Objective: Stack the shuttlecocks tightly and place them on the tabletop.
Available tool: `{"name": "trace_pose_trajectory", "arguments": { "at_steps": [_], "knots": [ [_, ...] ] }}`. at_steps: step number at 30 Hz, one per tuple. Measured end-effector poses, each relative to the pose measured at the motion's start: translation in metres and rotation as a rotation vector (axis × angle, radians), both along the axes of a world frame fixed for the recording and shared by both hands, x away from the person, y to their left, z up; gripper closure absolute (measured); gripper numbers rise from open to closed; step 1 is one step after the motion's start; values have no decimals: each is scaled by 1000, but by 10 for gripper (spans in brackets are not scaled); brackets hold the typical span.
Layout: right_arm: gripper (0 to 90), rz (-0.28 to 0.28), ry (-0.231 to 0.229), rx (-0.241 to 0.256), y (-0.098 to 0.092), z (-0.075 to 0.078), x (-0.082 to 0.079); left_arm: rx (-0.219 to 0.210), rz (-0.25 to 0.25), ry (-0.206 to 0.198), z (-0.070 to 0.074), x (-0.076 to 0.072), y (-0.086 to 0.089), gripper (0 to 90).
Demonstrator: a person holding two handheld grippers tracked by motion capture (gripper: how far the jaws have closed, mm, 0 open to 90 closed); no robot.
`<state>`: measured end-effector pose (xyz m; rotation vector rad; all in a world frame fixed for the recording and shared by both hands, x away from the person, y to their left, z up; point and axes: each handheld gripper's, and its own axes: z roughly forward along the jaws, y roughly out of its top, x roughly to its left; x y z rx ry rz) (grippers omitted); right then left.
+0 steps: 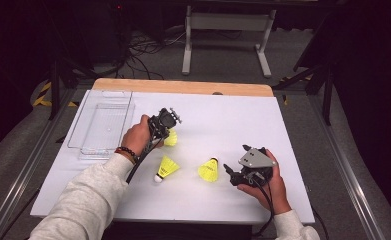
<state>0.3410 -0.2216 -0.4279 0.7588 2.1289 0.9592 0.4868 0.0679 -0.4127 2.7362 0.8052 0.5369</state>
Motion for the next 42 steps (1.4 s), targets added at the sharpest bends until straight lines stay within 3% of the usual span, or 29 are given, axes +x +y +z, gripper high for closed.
{"name": "trace_pose_trajectory", "arguments": {
  "at_steps": [5,8,12,15,19,22,29,38,42],
  "knots": [
    [150,5,6,-8,3,-1,0,-12,-20,-4,-1,1,-5,878],
    [150,11,7,-12,4,-1,0,10,-37,9,-3,4,-17,874],
    [150,14,12,-14,4,-2,0,17,-58,7,-6,5,-25,822],
    [149,13,15,-14,3,-2,0,8,-57,29,-8,4,-28,801],
    [149,14,13,-17,2,-1,-1,4,-50,13,-10,4,-31,732],
    [149,15,14,-19,3,-1,-1,-23,-32,-2,-9,5,-28,707],
    [146,17,22,-21,4,-3,0,-71,-53,-5,-5,3,-26,629],
    [145,17,23,-19,5,-3,0,-100,-80,-29,4,-1,-20,545],
    [143,17,23,-15,5,-3,0,-146,-74,-66,13,-5,-12,470]
  ]
}}
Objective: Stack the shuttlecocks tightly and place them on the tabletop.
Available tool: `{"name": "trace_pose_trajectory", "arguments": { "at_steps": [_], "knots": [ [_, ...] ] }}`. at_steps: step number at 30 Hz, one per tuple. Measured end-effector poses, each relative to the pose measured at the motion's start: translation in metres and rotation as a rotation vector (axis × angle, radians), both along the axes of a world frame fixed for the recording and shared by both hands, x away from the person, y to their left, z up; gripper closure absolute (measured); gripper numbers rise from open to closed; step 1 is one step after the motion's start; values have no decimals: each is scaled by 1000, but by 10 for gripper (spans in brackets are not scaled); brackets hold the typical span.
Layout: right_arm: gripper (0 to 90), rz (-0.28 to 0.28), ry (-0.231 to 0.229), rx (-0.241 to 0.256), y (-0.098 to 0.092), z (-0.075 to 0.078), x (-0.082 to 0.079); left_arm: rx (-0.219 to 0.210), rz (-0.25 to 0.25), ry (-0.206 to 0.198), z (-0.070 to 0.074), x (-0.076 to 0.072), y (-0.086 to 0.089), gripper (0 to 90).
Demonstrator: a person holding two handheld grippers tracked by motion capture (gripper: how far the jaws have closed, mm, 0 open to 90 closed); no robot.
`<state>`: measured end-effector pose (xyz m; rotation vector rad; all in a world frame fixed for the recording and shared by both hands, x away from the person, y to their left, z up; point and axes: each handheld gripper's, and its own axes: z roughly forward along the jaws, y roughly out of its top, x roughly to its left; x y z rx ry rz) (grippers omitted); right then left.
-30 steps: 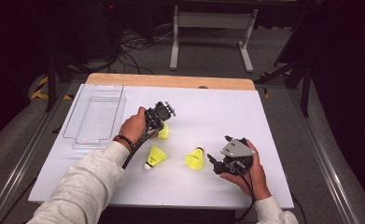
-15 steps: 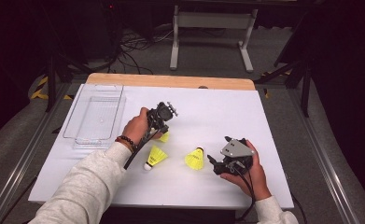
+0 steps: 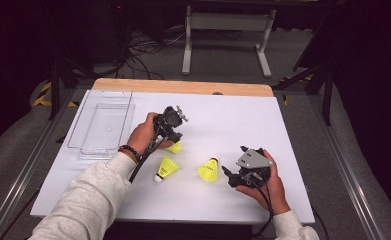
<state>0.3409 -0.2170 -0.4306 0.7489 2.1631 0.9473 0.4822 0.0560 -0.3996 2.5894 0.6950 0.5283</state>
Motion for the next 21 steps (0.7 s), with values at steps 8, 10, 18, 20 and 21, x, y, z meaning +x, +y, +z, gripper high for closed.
{"name": "trace_pose_trajectory", "arguments": {
  "at_steps": [8,10,18,20,21],
  "knots": [
    [142,-5,-5,4,0,0,0,-83,-20,-48,13,-12,16,392],
    [140,-7,-6,5,0,1,0,-93,-20,-53,15,-14,19,366],
    [152,-5,2,15,1,3,-1,-217,-78,-139,26,-38,50,255],
    [152,4,7,33,1,4,-1,-256,-84,-162,29,-44,59,234],
    [152,5,6,37,2,5,-1,-277,-93,-175,30,-47,63,222]
  ]
}}
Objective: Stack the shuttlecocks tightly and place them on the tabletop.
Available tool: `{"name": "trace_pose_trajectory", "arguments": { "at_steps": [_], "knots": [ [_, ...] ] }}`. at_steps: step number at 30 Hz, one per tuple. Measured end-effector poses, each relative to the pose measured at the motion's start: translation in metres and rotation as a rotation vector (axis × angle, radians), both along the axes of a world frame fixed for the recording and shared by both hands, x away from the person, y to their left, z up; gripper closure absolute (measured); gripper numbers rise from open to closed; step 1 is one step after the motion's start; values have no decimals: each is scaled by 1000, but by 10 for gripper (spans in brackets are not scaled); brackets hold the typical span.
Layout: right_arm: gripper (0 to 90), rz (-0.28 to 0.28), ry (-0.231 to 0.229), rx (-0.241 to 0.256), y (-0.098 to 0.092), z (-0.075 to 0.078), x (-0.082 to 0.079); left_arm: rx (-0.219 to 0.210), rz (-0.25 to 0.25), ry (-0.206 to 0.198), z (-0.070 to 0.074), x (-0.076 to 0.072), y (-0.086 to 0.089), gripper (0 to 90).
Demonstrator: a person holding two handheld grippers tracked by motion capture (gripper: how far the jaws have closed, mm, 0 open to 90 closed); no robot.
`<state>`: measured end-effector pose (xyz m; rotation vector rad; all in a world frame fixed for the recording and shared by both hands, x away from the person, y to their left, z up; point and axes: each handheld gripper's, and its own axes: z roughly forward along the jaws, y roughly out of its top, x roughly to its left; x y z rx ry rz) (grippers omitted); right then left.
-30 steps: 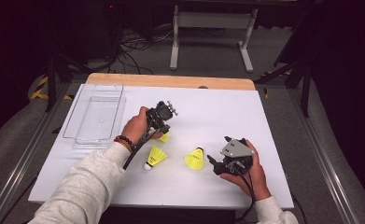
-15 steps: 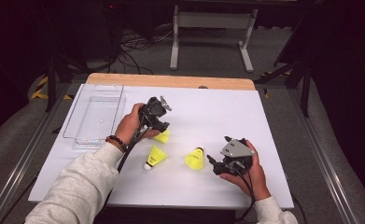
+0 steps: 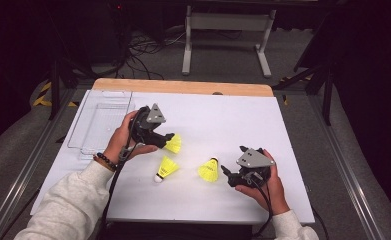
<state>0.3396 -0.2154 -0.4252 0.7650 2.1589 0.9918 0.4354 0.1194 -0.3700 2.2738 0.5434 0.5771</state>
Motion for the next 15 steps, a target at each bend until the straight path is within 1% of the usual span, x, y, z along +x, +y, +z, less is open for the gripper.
{"name": "trace_pose_trajectory", "arguments": {
  "at_steps": [1,2,3,5,6,7,8,9,10,12,13,14,15],
  "knots": [
    [152,4,-1,7,1,1,0,-19,-10,-14,1,-3,4,218],
    [152,13,2,19,1,3,-1,-19,-10,-14,1,-3,4,212],
    [152,19,6,34,2,4,0,-41,-22,-43,1,-10,12,195],
    [160,43,22,57,4,8,0,-66,-40,-56,2,-17,21,177],
    [162,48,31,61,6,9,0,-75,-45,-71,1,-20,26,168],
    [162,48,31,61,6,9,0,-75,-45,-71,1,-20,26,167],
    [162,56,42,62,8,11,0,-86,-50,-79,1,-23,32,167],
    [163,79,61,72,11,12,1,-93,-54,-86,0,-25,35,155],
    [162,96,72,69,17,14,2,-110,-45,-105,0,-29,41,145],
    [162,105,77,68,20,14,2,-143,-47,-125,-3,-33,52,138],
    [162,119,89,70,24,15,3,-161,-46,-135,-4,-36,58,133],
    [162,134,97,66,30,16,3,-177,-48,-141,-7,-39,64,122],
    [162,152,108,60,35,16,4,-193,-51,-140,-9,-42,69,120]
  ]
}}
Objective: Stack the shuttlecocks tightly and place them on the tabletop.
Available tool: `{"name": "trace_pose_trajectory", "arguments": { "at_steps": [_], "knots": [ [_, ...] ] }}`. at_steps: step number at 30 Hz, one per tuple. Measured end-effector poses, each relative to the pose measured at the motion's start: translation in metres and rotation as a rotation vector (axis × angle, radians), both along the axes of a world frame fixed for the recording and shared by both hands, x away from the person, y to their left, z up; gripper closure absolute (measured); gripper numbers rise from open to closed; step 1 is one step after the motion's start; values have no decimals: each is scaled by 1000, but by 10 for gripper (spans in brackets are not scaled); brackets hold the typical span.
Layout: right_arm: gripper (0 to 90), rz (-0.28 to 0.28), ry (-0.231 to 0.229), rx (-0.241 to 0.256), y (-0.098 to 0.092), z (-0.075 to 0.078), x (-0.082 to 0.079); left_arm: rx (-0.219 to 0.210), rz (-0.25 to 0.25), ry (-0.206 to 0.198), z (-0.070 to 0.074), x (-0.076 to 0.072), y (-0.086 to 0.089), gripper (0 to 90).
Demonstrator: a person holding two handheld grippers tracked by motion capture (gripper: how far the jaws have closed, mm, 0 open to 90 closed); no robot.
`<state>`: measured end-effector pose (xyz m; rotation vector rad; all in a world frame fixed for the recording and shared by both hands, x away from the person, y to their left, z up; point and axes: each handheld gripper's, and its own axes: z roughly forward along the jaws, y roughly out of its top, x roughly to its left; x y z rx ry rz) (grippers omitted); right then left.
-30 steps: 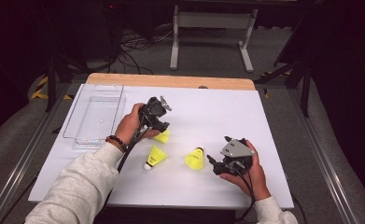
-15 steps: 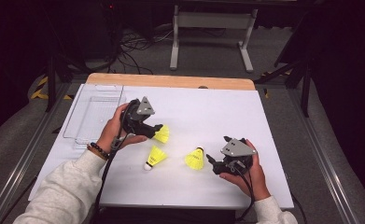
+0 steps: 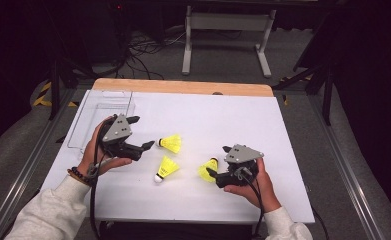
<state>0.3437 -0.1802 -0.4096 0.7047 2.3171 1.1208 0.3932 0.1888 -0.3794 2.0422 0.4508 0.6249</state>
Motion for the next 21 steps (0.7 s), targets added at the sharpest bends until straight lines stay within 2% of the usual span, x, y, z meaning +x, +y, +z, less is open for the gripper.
{"name": "trace_pose_trajectory", "arguments": {
  "at_steps": [1,3,6,8,10,12,15,17,18,19,21],
  "knots": [
    [167,14,8,-10,6,0,0,0,0,0,0,0,0,114],
    [172,44,25,-17,16,0,0,-17,-5,-9,-7,-8,13,109],
    [199,68,24,-19,26,-1,0,-21,-8,-19,-11,-14,22,104],
    [208,104,37,-48,41,-3,0,-46,-19,-24,-15,-24,35,97],
    [212,113,39,-56,45,-4,0,-54,-27,-30,-16,-28,39,96],
    [224,143,53,-73,54,-5,1,-87,-49,-45,-22,-38,49,103],
    [243,176,74,-107,70,-7,3,-77,-51,-56,-29,-47,56,101],
    [258,199,88,-128,80,-8,5,-99,-50,-38,-37,-54,64,94],
    [258,199,88,-128,80,-8,5,-99,-50,-38,-37,-54,64,86],
    [277,222,100,-137,85,-9,6,-105,-50,-33,-41,-56,67,86],
    [283,231,116,-163,94,-11,8,-126,-65,-17,-49,-59,72,63]
  ]
}}
